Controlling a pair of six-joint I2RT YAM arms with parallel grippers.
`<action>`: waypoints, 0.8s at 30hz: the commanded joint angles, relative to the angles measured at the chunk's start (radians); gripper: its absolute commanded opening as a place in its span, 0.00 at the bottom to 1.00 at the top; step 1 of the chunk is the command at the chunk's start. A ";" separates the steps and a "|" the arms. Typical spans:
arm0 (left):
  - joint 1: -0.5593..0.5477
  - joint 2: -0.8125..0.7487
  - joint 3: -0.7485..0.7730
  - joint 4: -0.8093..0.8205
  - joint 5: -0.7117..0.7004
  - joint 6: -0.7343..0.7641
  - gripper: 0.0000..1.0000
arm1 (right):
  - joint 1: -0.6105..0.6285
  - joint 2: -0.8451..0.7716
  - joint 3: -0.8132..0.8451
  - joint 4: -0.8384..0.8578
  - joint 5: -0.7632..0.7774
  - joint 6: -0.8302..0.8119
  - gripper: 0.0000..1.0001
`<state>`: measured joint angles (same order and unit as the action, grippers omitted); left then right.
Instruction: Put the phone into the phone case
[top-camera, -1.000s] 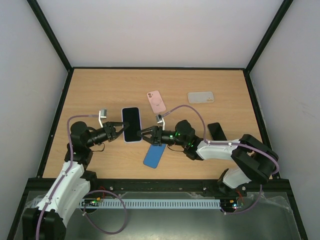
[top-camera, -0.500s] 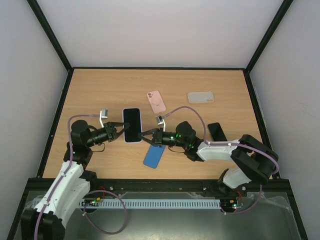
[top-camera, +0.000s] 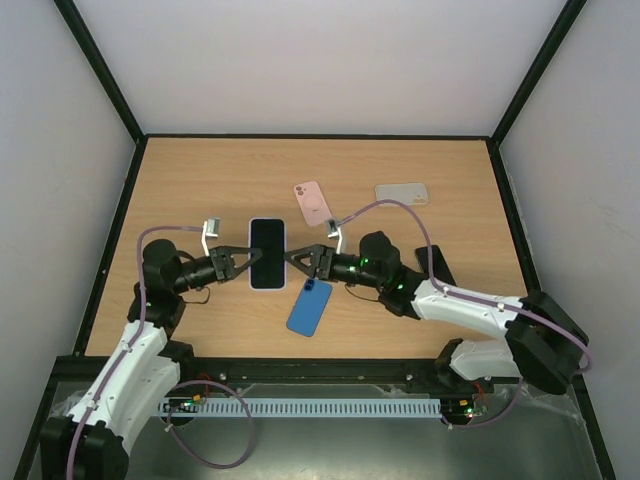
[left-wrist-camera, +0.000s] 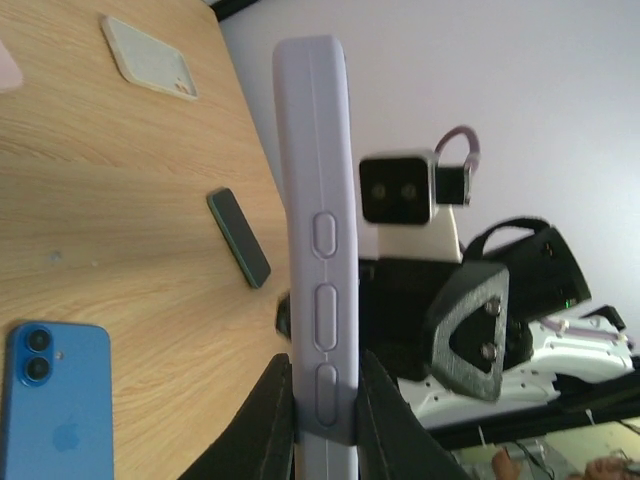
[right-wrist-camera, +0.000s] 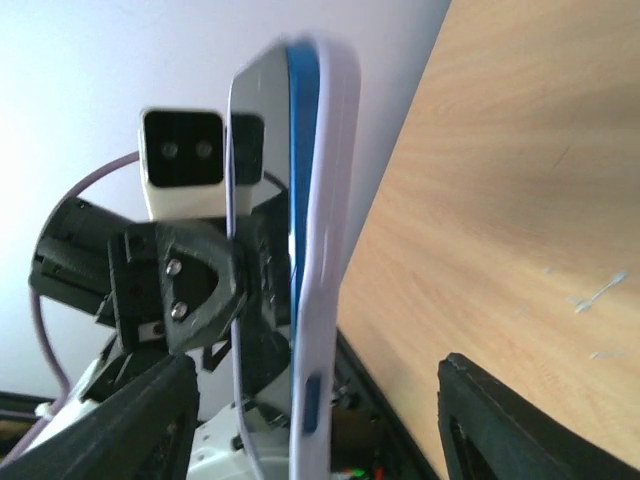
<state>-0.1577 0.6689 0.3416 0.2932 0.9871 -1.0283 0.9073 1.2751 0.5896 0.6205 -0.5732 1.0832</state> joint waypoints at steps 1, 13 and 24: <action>-0.041 -0.018 0.057 0.090 0.072 0.016 0.03 | -0.039 -0.062 0.041 -0.165 0.057 -0.106 0.66; -0.196 0.007 0.088 0.124 0.100 0.026 0.03 | -0.066 -0.138 0.042 -0.062 -0.030 -0.057 0.63; -0.210 0.021 0.094 0.030 0.067 0.096 0.03 | -0.086 -0.249 -0.005 -0.048 0.004 -0.042 0.32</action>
<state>-0.3656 0.6945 0.3870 0.3298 1.0664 -0.9886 0.8249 1.0672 0.5892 0.5426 -0.5861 1.0435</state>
